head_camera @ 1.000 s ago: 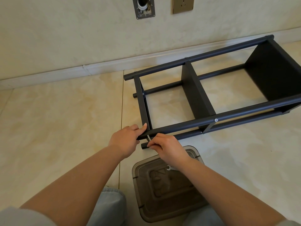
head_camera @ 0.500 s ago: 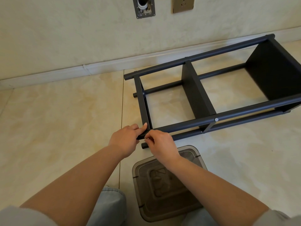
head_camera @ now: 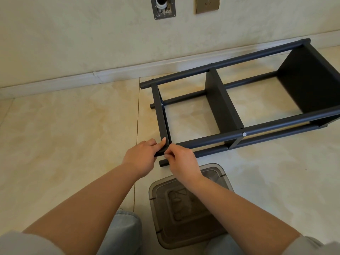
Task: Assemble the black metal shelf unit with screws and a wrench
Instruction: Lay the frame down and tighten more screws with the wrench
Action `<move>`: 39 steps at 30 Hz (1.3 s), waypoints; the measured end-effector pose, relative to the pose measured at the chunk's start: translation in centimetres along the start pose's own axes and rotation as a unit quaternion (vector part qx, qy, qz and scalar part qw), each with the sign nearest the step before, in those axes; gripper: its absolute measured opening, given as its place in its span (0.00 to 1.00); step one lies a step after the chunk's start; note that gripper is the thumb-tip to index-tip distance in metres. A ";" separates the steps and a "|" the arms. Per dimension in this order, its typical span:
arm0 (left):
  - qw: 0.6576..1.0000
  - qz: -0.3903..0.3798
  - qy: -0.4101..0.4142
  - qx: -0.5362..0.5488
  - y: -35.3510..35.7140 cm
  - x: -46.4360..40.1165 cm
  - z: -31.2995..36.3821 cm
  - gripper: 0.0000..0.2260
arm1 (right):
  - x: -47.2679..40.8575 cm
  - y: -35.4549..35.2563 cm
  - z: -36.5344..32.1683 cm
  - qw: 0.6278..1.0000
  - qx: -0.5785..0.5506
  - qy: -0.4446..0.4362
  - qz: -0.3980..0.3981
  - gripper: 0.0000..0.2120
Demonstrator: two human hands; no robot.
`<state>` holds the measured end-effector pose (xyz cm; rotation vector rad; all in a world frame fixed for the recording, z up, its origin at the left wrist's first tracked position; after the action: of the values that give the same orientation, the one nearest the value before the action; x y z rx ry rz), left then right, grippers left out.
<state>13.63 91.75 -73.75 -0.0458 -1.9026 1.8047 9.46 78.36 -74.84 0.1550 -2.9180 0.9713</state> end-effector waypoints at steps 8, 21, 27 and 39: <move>1.000 -0.005 -0.002 -0.010 -0.1 -0.1 0.1 0.31 | -0.3 -0.4 -0.7 0.991 0.108 -0.064 -0.051 0.09; 1.000 -0.005 -0.008 -0.007 -0.1 -0.1 0.2 0.31 | -0.1 -0.3 -0.9 0.976 0.161 -0.140 -0.044 0.11; 1.000 -0.007 -0.009 -0.005 -0.2 -0.1 0.3 0.31 | -0.5 -0.1 -1.1 0.977 0.171 -0.115 -0.057 0.14; 1.000 -0.014 -0.010 -0.005 -0.4 0.0 0.4 0.31 | -0.6 -0.2 -1.0 0.980 0.159 -0.107 -0.046 0.13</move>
<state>13.58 91.33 -73.32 -0.0055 -1.9164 1.7831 10.08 78.88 -73.94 0.4324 -2.8812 1.4839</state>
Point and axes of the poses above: each hand's wrist, its own x-axis away from the middle knuckle, its own y-axis out of the palm, z = x × y, the point moved 2 cm from there along -x, towards the middle knuckle, and after that the axes turned 1 degree about -y, right-handed, at the moved point
